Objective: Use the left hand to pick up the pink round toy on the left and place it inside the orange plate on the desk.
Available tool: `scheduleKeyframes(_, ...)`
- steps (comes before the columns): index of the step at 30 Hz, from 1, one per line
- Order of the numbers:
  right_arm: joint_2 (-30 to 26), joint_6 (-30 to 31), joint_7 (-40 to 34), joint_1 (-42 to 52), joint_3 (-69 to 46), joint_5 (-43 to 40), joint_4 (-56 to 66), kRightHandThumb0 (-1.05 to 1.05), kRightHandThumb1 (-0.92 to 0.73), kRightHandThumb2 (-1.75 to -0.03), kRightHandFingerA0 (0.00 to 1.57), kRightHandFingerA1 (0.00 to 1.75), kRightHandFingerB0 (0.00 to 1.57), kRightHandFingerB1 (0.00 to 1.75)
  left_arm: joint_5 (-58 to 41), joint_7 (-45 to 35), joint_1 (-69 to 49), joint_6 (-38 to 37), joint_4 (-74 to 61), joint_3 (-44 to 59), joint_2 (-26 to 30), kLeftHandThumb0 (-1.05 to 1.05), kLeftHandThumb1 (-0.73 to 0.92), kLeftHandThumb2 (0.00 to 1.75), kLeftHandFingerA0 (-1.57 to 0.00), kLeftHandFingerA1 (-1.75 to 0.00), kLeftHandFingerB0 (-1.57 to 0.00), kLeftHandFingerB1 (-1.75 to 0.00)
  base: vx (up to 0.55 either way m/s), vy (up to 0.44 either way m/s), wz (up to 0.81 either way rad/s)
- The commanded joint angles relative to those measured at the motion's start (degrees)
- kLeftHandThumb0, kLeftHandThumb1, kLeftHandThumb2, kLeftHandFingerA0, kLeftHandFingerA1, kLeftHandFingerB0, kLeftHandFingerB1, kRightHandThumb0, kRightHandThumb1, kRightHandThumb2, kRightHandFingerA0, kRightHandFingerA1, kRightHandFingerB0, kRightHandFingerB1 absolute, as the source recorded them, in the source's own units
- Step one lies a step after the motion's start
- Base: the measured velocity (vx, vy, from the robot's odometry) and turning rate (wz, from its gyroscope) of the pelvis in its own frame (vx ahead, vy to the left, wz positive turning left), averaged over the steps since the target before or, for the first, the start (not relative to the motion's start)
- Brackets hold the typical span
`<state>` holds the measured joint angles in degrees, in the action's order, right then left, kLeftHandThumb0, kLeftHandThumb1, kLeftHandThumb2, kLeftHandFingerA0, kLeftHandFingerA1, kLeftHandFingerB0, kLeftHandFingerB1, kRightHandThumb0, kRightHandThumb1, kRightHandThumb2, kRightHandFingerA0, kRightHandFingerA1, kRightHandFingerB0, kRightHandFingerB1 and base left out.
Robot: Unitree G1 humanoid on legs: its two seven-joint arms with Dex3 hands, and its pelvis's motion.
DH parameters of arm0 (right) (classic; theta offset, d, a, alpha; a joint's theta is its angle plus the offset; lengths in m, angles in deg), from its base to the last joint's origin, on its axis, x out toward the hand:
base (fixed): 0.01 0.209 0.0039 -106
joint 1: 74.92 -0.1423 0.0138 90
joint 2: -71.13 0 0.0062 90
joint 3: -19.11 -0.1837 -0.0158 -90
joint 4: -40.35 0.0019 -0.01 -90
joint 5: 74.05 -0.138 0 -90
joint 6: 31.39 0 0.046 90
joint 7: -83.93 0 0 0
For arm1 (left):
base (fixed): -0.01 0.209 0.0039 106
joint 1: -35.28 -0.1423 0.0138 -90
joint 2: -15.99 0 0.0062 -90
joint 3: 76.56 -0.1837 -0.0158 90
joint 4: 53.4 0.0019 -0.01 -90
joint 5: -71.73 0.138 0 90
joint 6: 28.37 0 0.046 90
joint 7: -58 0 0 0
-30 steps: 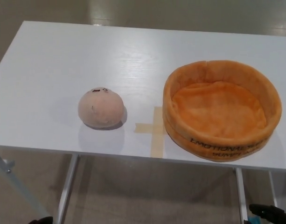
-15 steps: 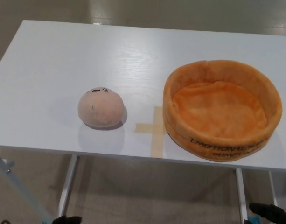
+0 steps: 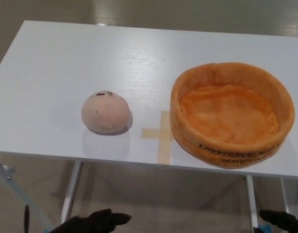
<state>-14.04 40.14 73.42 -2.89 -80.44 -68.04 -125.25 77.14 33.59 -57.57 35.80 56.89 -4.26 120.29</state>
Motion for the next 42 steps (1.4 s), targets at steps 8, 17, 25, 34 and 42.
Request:
scheduleKeyframes(8,0.1,-1.4,-0.4,0.3,0.2,0.0,-0.3,-0.23,-0.56,-0.56,0.62,0.6,0.58,0.48,-29.5,-20.7,-0.5,9.5,-46.7,0.4,15.2,-0.58,0.55,0.58,-0.26,-0.32,-0.26,-0.3,0.0,0.0,0.0)
scheduleKeyframes(17,0.3,-1.4,0.3,0.2,-0.1,-0.4,-0.3,-0.22,-0.57,-0.56,0.6,0.63,0.59,0.49,-26.9,-8.6,9.6,6.3,-43.8,9.4,5.7,-0.5,0.48,0.55,0.0,-0.26,-0.09,-0.25,0.0,0.0,0.0)
scheduleKeyframes(25,0.2,-1.5,-0.6,0.2,0.5,0.2,-0.4,-0.22,-0.56,-0.56,0.62,0.63,0.6,0.5,-5.7,1.9,24.1,5.5,-27.7,13.1,-2.0,-0.46,0.31,0.66,0.0,-0.13,-0.09,-0.28,0.0,0.0,0.0)
scheduleKeyframes(34,0.1,-1.0,0.2,0.3,0.1,-0.2,-0.6,-0.22,-0.57,-0.56,0.6,0.61,0.6,0.49,14.3,11.0,39.9,1.7,-0.7,6.4,-0.1,-0.52,0.36,0.66,0.0,0.0,-0.09,-0.22,0.0,0.0,0.0)
scheduleKeyframes(42,0.2,-1.1,0.2,0.3,0.1,-0.2,-0.5,-0.23,-0.56,-0.56,0.61,0.63,0.61,0.49,23.2,21.6,47.2,-0.8,17.8,-1.3,0.0,-0.59,0.37,0.73,0.0,-0.08,-0.07,-0.24,0.0,0.0,0.0)
